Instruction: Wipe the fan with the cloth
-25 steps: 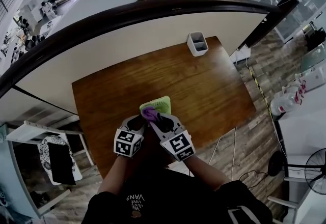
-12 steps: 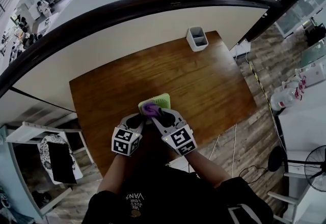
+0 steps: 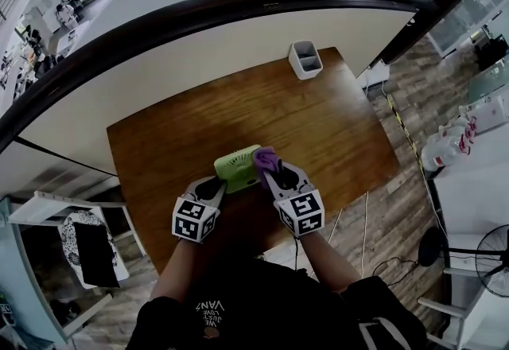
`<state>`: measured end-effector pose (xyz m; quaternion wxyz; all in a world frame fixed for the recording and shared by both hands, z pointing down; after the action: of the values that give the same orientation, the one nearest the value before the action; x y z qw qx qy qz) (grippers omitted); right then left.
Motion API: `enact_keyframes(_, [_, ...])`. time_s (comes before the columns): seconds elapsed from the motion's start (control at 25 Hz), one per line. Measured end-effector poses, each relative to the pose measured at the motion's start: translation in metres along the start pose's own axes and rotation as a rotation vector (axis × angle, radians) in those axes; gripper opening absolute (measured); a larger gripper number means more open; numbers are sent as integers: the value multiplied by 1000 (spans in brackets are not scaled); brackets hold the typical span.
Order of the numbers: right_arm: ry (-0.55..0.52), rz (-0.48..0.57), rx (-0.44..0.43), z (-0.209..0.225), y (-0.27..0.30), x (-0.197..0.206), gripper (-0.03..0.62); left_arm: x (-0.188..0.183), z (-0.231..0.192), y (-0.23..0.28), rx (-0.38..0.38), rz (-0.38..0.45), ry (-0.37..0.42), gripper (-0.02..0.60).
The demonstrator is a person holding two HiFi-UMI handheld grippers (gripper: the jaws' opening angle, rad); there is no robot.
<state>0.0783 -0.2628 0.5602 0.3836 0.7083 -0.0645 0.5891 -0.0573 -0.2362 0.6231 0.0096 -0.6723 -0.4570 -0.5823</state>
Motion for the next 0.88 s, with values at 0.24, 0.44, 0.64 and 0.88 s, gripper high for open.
enact_keyframes(0.24, [46,-17,67,13,-6,7,92,0,2,1,-5,2,-5,84])
enact_keyframes(0.44, [19,-8,-34,-27,-7,6,92,0,2,-2,-29,4,-4,84])
enact_keyframes(0.64, [-63,-16,-174,-75,6,9,92,0,1,-12,-49,32,-12,84])
enact_keyframes(0.88, [-132,-42,-265,-107,23,11,92,7,-2,-25,-76,31,-28,73])
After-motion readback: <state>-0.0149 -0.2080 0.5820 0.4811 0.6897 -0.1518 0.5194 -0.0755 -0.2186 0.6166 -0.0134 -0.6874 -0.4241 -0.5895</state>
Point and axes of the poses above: the fingertips, and each gripper's own axes: y forward along the fingers, z to its right, x out of its underside, the point moved 2 cm from there along -y, backward along the fingers, and after that the axes turned 3 degrees about -y, right-handed, at the moved point
